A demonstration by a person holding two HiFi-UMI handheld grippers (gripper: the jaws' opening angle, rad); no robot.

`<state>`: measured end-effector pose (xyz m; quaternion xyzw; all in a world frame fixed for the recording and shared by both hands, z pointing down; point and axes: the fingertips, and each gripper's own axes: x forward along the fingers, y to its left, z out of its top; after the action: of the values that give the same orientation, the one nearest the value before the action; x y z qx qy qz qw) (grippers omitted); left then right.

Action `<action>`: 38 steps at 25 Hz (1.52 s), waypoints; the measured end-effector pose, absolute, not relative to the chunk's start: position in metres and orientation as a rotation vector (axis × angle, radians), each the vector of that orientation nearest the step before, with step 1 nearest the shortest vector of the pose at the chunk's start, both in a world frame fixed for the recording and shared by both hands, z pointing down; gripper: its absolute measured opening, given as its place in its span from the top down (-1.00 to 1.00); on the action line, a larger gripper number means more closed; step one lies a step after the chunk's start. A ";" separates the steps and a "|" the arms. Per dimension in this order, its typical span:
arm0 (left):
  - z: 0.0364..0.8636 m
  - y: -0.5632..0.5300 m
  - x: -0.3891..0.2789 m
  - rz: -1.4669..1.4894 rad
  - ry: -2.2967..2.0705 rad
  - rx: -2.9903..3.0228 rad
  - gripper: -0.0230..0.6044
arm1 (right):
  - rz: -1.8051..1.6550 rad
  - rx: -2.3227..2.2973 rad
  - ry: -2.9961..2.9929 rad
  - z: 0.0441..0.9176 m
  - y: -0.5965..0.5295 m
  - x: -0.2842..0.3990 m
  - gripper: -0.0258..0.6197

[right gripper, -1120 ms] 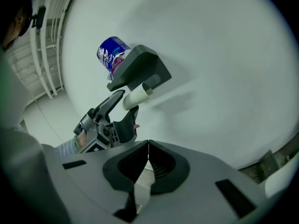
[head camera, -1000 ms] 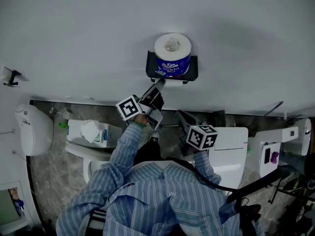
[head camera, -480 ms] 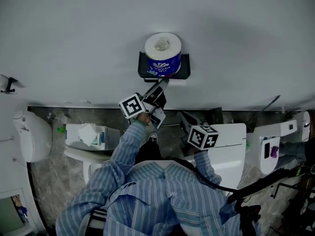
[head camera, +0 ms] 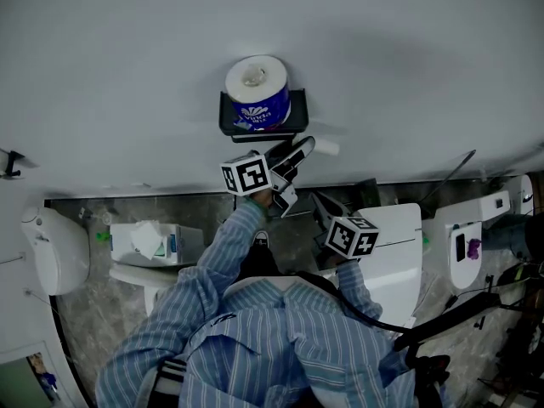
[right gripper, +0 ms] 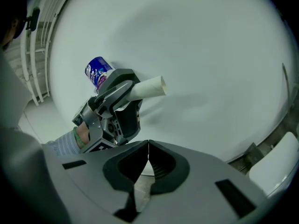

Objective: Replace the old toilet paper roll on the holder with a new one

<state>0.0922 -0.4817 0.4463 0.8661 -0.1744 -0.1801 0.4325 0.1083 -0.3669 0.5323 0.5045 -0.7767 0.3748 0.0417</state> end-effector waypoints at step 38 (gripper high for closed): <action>0.481 -0.443 -0.073 -0.168 -1.029 2.351 0.33 | -0.007 1.361 -2.783 0.311 -0.457 0.021 -0.21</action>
<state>-0.0734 -0.4430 0.4811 0.8773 -0.3840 -0.0629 0.2812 0.0210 -0.4569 0.3109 0.4394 -0.8980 -0.0022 0.0218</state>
